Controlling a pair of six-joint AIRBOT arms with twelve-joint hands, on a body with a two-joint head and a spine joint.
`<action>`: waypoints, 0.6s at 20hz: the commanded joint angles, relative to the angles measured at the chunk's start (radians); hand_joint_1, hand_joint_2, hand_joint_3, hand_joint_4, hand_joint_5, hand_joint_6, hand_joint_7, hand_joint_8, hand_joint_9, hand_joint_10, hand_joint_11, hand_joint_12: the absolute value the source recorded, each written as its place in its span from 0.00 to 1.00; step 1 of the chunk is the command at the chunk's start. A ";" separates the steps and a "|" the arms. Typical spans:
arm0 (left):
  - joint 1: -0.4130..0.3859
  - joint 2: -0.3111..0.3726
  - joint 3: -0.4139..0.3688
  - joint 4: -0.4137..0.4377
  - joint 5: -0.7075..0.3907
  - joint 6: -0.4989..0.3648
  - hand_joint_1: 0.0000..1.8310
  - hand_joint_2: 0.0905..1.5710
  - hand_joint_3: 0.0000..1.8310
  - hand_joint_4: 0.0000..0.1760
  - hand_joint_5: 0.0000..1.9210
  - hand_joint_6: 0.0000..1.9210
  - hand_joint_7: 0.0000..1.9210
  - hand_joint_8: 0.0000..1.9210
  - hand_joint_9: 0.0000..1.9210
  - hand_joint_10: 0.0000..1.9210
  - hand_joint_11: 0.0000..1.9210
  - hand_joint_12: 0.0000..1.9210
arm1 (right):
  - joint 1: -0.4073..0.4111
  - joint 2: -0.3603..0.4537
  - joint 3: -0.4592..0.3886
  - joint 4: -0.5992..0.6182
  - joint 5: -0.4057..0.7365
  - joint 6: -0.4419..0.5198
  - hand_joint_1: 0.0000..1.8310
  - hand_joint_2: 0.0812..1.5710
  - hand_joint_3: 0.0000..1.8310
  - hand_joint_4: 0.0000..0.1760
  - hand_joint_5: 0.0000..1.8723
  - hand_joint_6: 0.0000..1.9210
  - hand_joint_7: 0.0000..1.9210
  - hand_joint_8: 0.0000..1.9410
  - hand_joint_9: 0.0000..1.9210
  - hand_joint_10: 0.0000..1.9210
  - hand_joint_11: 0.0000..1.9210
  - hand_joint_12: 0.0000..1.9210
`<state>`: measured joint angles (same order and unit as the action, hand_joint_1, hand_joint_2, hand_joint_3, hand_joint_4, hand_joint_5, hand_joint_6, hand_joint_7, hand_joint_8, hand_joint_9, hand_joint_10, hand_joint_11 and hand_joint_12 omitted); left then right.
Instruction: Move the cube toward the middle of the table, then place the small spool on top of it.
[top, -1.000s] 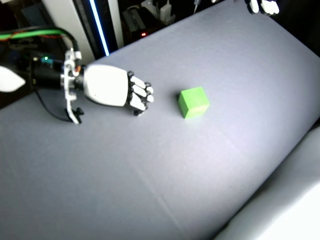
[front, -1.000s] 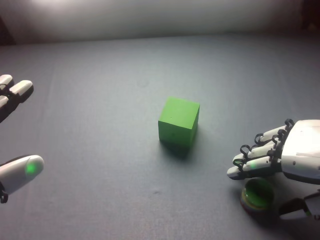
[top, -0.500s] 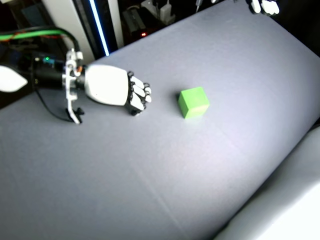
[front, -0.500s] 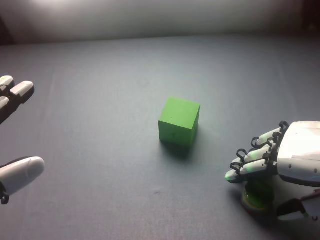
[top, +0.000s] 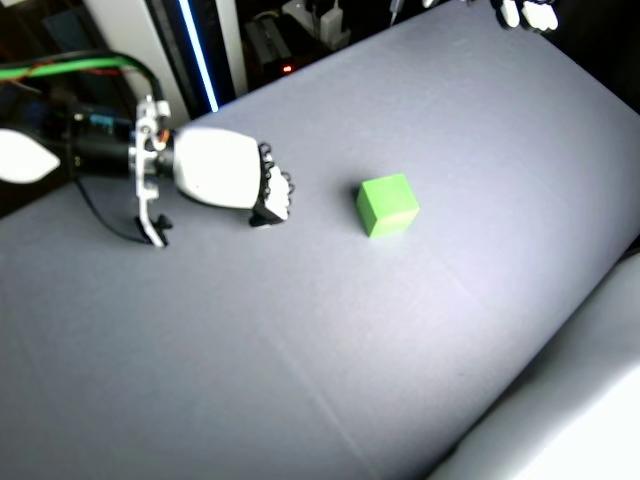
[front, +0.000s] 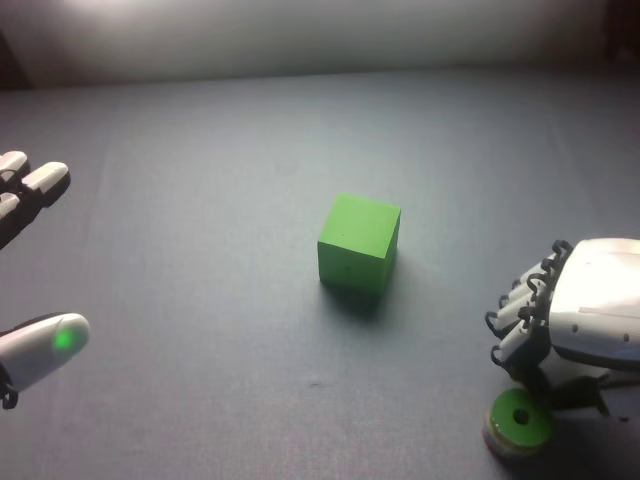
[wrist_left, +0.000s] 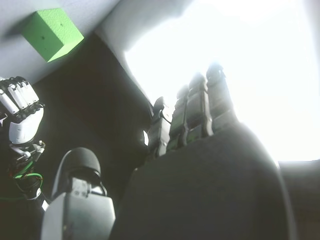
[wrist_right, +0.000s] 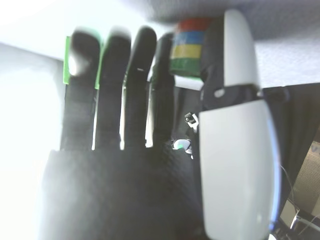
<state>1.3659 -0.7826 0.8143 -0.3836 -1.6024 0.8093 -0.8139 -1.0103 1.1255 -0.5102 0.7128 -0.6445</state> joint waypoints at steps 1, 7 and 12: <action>-0.004 -0.003 0.004 -0.008 -0.122 -0.006 0.00 0.73 0.00 0.72 0.02 0.00 0.00 0.00 0.00 0.00 0.00 0.00 | 0.012 0.001 -0.002 0.023 0.090 0.002 0.64 0.66 0.00 0.00 0.57 0.43 0.43 0.63 0.42 0.80 0.43 0.92; -0.003 -0.004 0.003 -0.008 -0.122 -0.010 0.00 0.73 0.00 0.73 0.02 0.00 0.00 0.00 0.00 0.00 0.00 0.00 | 0.016 0.006 0.003 0.045 0.098 0.002 0.68 0.70 0.00 0.00 0.54 0.39 0.48 0.67 0.41 0.77 0.43 0.92; -0.002 -0.008 0.003 -0.008 -0.123 -0.015 0.00 0.73 0.00 0.71 0.02 0.00 0.00 0.00 0.00 0.00 0.00 0.00 | 0.016 0.057 -0.020 0.043 0.101 0.002 0.59 0.57 0.00 0.06 0.36 0.00 0.32 0.05 0.32 0.19 0.20 0.51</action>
<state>1.3659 -0.7898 0.8143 -0.3893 -1.6009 0.8021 -0.8066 -0.9524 1.1080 -0.4885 0.7124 -0.6449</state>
